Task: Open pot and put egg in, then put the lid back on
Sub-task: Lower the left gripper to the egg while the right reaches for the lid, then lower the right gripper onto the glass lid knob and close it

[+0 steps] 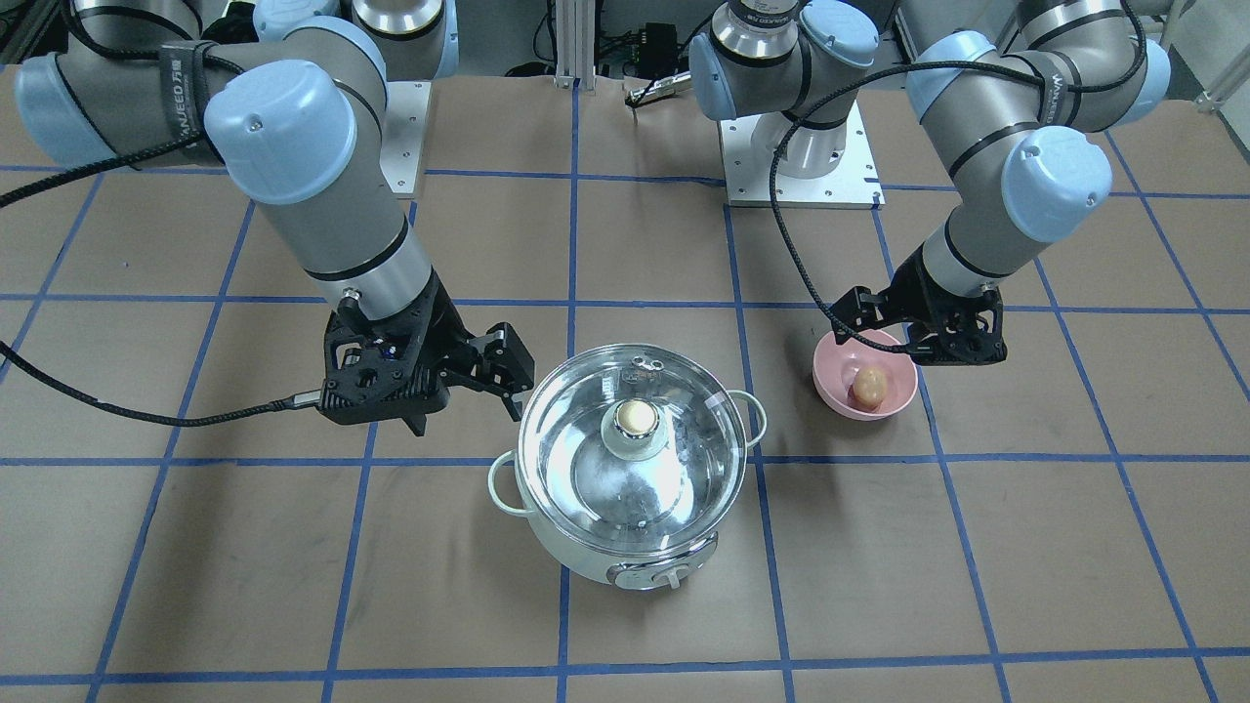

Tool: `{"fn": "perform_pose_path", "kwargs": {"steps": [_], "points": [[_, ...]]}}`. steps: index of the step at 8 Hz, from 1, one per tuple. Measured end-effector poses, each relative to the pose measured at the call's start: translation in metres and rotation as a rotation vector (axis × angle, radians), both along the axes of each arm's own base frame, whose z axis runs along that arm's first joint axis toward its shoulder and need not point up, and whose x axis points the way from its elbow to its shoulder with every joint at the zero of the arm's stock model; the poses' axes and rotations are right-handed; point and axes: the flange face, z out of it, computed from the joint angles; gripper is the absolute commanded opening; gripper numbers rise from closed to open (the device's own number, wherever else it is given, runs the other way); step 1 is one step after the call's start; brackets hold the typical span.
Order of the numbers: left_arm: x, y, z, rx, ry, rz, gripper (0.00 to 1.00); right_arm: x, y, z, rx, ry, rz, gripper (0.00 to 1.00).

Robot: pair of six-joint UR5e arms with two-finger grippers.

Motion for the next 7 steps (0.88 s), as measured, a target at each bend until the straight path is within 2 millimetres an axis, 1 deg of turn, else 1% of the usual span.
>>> {"fn": "perform_pose_path", "kwargs": {"steps": [1,2,3,4,5,6,7], "points": [[0.005,0.005,-0.015,-0.006,0.000,0.007,1.00,0.016,0.002,-0.002,-0.013,-0.003,0.024,1.00],[0.006,0.010,-0.031,-0.019,-0.005,0.012,1.00,0.037,0.006,-0.005,-0.019,0.002,0.057,1.00],[0.006,0.014,-0.045,-0.020,-0.007,0.018,1.00,0.056,0.010,-0.004,-0.029,0.006,0.089,1.00],[0.006,0.016,-0.055,-0.016,-0.005,0.021,1.00,0.068,0.009,0.002,-0.046,0.006,0.113,0.99],[0.006,0.017,-0.063,-0.013,-0.003,0.023,1.00,0.083,0.008,0.004,-0.057,0.004,0.140,0.99],[0.006,0.017,-0.067,-0.011,-0.002,0.024,1.00,0.099,0.009,-0.002,-0.055,0.007,0.169,0.99],[0.006,0.016,-0.069,-0.011,-0.001,0.024,1.00,0.110,0.008,-0.008,-0.054,0.011,0.192,0.99]]}}
